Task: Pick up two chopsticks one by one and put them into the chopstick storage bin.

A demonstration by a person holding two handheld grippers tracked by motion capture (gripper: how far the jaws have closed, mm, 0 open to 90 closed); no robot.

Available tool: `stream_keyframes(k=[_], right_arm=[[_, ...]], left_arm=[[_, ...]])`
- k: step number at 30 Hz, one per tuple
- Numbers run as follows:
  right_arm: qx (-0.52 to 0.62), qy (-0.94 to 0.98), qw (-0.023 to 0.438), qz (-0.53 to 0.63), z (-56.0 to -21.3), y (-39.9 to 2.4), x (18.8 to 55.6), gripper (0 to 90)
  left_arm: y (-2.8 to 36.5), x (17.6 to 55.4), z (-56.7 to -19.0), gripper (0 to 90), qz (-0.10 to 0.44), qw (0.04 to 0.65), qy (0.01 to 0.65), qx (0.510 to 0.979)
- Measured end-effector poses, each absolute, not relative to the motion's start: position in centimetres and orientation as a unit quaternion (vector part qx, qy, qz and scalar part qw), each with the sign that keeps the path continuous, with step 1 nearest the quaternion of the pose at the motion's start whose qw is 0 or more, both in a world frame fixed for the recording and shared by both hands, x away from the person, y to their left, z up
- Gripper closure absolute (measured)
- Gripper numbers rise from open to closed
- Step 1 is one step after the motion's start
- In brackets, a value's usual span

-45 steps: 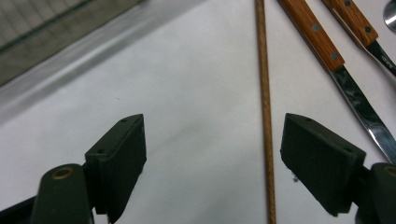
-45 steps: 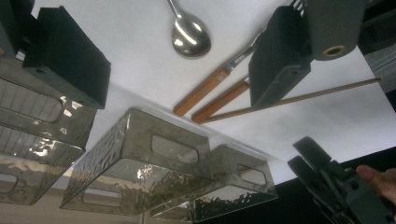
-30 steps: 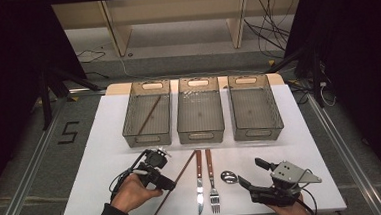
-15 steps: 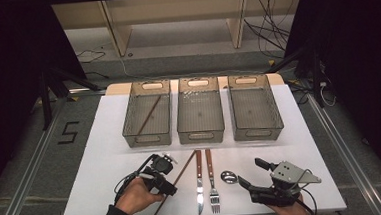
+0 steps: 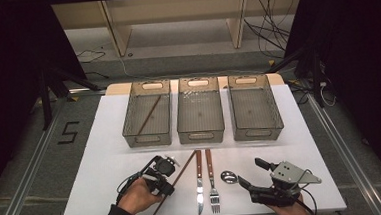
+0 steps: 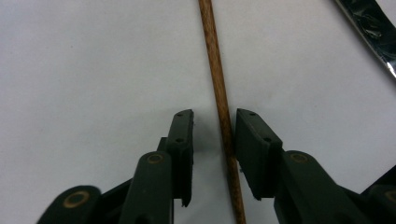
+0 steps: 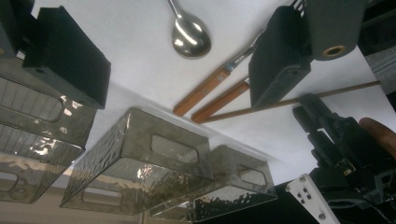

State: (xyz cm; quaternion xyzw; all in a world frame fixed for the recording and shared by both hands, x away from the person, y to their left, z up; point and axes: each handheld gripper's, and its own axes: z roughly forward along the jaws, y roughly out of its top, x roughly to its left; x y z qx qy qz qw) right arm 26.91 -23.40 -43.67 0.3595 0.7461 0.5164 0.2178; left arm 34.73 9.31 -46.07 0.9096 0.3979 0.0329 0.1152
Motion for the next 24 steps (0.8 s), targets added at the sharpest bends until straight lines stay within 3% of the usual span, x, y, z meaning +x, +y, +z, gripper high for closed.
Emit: stream_keyframes(k=[12, 24], right_arm=[[0.359, 0.747, 0.219, 0.516, -43.7, -23.4, 26.9, 21.6], [0.359, 0.747, 0.220, 0.515, -43.7, -23.4, 26.9, 21.6]], left_arm=[[10.1, 35.6, -46.1, 83.1, 0.018, 0.118, 0.413, 0.903], [10.4, 36.0, -46.0, 85.0, 0.003, 0.115, 0.410, 0.905]])
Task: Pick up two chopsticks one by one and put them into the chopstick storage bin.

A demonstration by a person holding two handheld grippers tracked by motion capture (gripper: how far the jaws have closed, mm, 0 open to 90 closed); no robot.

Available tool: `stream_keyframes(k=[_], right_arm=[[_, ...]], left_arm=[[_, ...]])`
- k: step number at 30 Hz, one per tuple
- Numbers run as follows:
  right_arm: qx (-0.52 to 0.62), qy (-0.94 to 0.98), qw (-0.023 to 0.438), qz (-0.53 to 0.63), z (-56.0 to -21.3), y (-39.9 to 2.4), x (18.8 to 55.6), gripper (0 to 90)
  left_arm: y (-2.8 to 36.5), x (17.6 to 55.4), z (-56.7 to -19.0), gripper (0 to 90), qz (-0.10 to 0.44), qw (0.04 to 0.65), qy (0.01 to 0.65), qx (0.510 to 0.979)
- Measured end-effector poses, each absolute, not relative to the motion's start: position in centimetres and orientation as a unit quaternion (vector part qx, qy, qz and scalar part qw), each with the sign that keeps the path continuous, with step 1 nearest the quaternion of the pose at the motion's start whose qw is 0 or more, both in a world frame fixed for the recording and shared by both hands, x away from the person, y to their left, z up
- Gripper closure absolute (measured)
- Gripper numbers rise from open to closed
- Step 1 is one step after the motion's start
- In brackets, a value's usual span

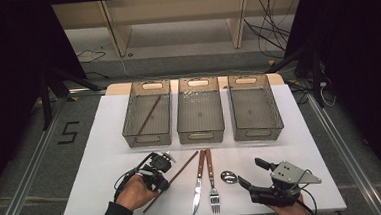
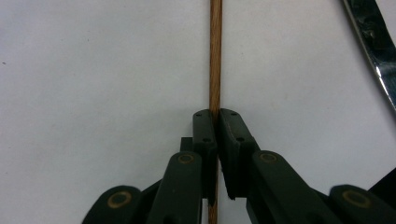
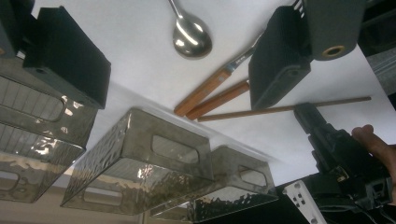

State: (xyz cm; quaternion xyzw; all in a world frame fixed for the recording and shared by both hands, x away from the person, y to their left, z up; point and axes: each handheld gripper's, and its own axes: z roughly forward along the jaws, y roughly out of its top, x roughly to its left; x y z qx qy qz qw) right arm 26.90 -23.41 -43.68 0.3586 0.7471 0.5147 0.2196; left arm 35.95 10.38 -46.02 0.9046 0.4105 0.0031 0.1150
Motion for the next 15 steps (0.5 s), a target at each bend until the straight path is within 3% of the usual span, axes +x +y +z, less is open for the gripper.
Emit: stream_keyframes(k=[15], right_arm=[[0.359, 0.747, 0.219, 0.515, -43.70, -23.39, 26.93, 21.6]], left_arm=[[10.11, 35.96, -46.05, 83.7, 0.008, 0.104, 0.400, 0.911]])
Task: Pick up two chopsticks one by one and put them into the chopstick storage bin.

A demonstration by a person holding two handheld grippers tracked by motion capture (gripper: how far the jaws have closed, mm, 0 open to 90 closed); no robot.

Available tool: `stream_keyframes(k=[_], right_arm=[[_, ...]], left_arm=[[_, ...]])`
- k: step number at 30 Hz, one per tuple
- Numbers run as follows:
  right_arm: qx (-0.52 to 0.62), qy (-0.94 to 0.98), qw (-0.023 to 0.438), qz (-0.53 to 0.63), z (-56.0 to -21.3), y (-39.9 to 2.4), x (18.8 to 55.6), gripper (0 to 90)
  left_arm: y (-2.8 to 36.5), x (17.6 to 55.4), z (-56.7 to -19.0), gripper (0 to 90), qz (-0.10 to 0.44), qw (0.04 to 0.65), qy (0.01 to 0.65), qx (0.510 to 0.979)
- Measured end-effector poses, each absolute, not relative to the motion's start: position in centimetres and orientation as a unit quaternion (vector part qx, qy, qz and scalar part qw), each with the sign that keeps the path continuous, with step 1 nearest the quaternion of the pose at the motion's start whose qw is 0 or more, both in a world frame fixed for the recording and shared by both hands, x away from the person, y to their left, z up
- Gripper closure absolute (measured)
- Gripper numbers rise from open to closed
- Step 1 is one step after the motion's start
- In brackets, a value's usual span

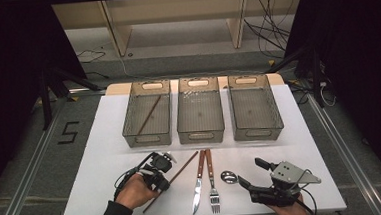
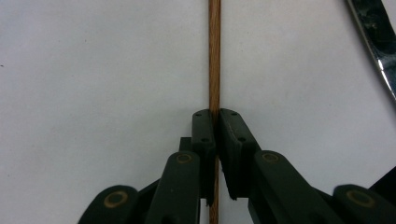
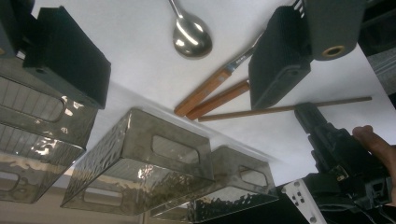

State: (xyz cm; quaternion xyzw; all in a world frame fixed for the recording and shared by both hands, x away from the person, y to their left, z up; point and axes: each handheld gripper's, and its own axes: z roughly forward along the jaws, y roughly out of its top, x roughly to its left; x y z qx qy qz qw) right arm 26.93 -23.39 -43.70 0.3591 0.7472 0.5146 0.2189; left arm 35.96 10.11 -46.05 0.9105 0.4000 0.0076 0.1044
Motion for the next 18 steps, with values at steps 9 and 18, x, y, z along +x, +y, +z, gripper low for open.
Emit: stream_keyframes(k=[9, 18], right_arm=[[0.359, 0.748, 0.219, 0.514, -43.7, -23.4, 26.9, 21.6], [0.361, 0.746, 0.220, 0.515, -43.7, -23.5, 26.9, 21.6]], left_arm=[[10.0, 35.8, -46.0, 85.2, 0.016, 0.104, 0.394, 0.913], [11.2, 36.1, -44.8, 85.3, 0.020, 0.133, 0.400, 0.907]])
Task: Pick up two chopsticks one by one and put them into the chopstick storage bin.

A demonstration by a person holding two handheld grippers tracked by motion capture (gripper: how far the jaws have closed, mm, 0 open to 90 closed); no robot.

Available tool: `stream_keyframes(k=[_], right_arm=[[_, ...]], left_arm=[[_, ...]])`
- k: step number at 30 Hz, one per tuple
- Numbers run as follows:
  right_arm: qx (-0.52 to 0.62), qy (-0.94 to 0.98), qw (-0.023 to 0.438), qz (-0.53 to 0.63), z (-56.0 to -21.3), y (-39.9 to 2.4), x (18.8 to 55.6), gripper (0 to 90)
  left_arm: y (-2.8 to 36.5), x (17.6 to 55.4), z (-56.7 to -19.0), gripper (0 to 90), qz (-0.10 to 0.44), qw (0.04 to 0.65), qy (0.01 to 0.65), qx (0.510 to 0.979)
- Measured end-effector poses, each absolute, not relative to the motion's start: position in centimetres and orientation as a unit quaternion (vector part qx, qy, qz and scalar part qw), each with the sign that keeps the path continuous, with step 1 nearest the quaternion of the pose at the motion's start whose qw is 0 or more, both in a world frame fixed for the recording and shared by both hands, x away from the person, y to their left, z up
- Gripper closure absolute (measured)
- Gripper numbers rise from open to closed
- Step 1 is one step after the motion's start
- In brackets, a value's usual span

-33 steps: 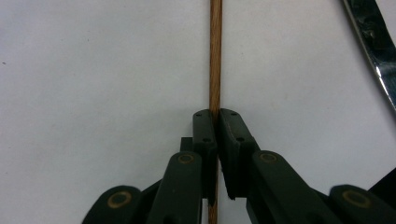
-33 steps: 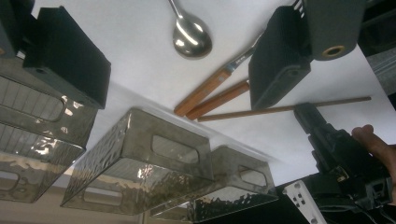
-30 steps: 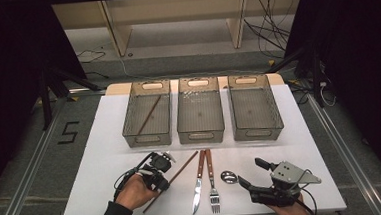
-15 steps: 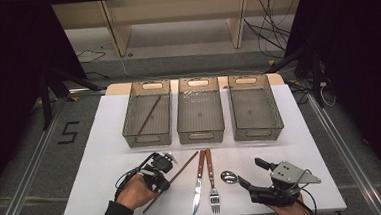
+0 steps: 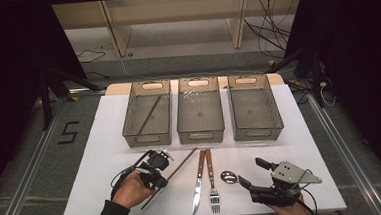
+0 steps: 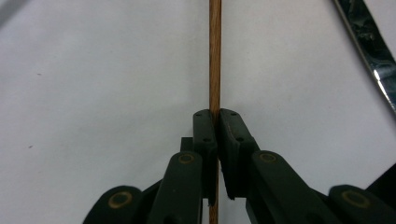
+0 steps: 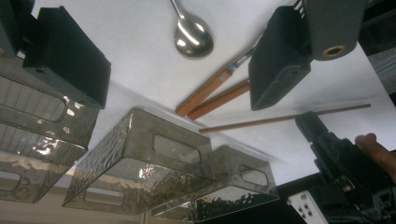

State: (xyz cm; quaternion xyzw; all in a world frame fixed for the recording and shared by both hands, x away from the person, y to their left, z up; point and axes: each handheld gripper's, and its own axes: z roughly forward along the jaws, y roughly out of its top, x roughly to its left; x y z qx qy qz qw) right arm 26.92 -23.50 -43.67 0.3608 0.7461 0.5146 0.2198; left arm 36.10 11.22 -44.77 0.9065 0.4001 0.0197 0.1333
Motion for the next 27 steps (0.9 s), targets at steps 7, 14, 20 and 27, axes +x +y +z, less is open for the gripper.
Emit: stream_keyframes(k=[7, 14, 20, 27], right_arm=[[0.359, 0.746, 0.220, 0.516, -43.7, -23.5, 26.9, 21.6], [0.362, 0.744, 0.220, 0.516, -43.7, -23.5, 26.9, 21.6], [0.361, 0.745, 0.220, 0.516, -43.7, -23.4, 26.9, 21.6], [0.361, 0.744, 0.220, 0.517, -43.7, -23.5, 26.9, 21.5]], left_arm=[[12.1, 35.5, -42.0, 85.2, 0.026, 0.177, 0.390, 0.903], [13.3, 36.0, -39.9, 85.2, 0.043, 0.210, 0.396, 0.893], [14.6, 36.9, -39.1, 85.2, 0.054, 0.233, 0.411, 0.880], [16.0, 38.4, -37.8, 85.2, 0.074, 0.266, 0.427, 0.861]])
